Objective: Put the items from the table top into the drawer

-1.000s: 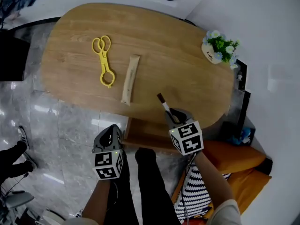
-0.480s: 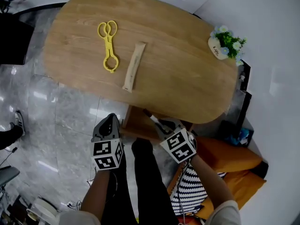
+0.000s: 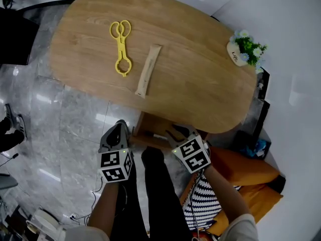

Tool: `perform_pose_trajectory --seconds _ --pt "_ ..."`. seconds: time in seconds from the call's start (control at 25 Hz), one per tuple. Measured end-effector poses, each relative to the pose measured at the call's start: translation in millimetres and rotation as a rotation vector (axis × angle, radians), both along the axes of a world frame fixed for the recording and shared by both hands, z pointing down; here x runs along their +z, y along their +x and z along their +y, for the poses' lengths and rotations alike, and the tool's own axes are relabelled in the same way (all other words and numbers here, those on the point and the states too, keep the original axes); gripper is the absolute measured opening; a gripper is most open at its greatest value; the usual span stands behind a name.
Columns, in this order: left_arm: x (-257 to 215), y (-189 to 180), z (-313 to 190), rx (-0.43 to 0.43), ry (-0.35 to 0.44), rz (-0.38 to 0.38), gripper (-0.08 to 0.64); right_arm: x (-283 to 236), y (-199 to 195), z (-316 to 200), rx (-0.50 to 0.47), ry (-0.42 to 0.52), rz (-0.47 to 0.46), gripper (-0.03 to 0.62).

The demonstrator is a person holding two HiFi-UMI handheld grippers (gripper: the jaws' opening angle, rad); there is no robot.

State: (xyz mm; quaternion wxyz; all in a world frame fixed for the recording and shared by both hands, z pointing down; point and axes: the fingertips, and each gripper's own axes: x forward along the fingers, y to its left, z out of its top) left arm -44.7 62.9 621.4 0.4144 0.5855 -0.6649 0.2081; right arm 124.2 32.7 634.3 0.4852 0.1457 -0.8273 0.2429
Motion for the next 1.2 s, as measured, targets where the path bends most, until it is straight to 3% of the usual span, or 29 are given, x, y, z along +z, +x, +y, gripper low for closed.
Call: perform_pose_trajectory --seconds 0.28,0.68,0.96,1.2 --pt "-8 -26 -5 -0.017 0.016 -0.007 0.008 -13 -34 -26 0.092 0.022 -0.03 0.114" --pt "-19 -83 -14 -0.005 0.02 0.001 0.008 -43 -107 -100 0.39 0.027 -0.106 0.127" --pt "-16 -121 -23 0.042 0.002 0.006 0.008 -36 -138 -149 0.601 0.056 -0.067 0.14" --pt "-9 -141 -36 0.09 -0.012 0.01 0.008 -9 -145 -170 0.704 0.078 0.034 0.164"
